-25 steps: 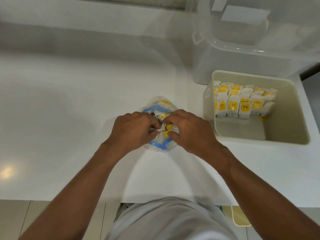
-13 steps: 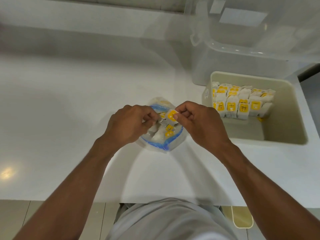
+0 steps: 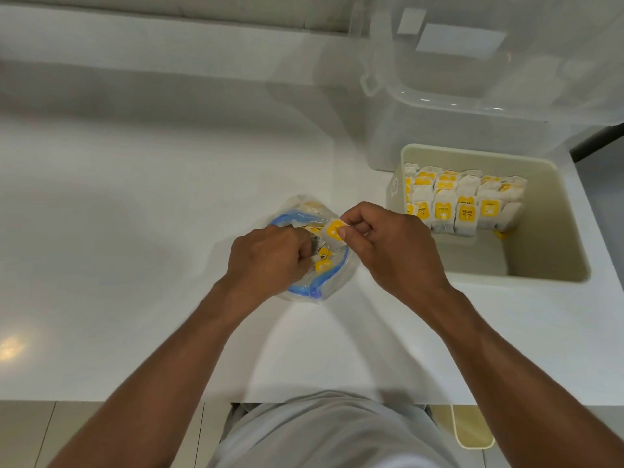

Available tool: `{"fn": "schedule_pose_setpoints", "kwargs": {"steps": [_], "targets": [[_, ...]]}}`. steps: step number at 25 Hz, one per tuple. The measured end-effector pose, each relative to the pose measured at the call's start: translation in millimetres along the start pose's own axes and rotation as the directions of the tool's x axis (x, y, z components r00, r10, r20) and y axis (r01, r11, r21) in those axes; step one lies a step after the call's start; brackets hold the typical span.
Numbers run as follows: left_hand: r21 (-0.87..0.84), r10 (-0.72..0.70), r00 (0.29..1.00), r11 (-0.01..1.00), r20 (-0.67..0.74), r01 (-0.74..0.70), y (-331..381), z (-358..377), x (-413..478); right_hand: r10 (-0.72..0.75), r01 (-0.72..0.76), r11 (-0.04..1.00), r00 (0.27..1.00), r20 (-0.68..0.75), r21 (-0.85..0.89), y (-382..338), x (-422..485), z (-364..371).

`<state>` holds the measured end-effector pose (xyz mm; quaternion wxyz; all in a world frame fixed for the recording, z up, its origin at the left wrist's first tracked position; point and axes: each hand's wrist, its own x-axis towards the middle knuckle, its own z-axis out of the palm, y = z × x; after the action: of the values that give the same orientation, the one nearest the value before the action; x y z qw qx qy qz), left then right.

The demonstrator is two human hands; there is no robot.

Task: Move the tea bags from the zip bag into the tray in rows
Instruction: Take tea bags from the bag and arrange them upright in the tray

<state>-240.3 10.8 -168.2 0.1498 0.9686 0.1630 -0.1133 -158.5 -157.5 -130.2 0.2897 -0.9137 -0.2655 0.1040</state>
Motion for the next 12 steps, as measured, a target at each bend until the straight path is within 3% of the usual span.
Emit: {"fn": "schedule_pose_setpoints", "kwargs": {"steps": [5, 9, 12], "targets": [[-0.278, -0.033, 0.999, 0.96, 0.007, 0.034, -12, -28, -2, -0.026, 0.026, 0.999, 1.0, -0.004, -0.044, 0, 2, -4], [-0.513, -0.069, 0.997, 0.857, -0.042, 0.038, -20, -45, -2, -0.015, 0.015, 1.0, 1.0, 0.021, -0.023, -3, 3, -3], [-0.572, -0.04, 0.999, 0.82, -0.033, 0.014, -17, -50, -2, 0.023, -0.024, 0.999, 0.999, 0.029, 0.039, -6, 3, -1]]}}
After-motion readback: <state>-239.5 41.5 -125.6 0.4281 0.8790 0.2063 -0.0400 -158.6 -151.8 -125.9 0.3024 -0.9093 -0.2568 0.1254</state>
